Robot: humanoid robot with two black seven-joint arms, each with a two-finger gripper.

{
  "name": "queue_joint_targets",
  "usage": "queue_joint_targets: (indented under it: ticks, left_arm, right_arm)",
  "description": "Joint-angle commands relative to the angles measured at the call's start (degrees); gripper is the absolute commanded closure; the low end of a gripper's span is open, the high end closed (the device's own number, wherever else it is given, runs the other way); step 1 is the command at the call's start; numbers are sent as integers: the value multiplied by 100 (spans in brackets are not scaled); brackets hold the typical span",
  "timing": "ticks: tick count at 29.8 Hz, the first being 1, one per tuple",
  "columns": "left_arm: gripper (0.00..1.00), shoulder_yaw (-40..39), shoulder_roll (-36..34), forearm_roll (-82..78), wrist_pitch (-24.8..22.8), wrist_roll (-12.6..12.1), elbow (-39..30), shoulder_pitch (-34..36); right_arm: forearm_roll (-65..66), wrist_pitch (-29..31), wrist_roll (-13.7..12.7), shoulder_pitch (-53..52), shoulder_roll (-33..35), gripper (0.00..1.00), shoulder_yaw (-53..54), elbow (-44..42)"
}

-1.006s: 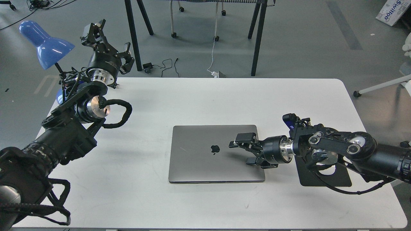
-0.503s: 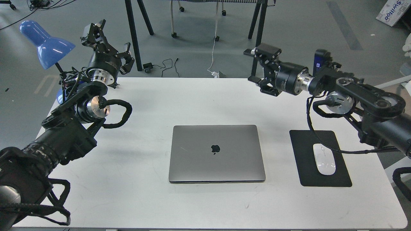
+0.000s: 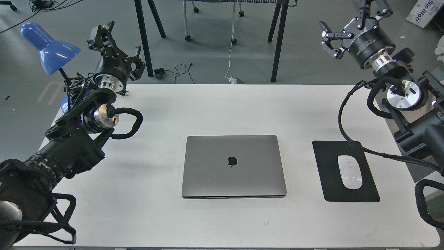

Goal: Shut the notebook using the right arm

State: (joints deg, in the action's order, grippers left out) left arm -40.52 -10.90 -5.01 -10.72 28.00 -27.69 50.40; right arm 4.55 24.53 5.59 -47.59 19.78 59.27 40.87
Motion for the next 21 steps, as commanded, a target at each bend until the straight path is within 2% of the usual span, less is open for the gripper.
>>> queue_joint_targets:
  ticks: [1,21]
  left_arm:
    - [0,0,0,0,9,0,0,5]
    - [0,0,9,0,9,0,0,5]
  right_arm:
    - [-410,139,13,250,-1,0,111,44]
    - [-807,237,13,567,-212,0,331,71]
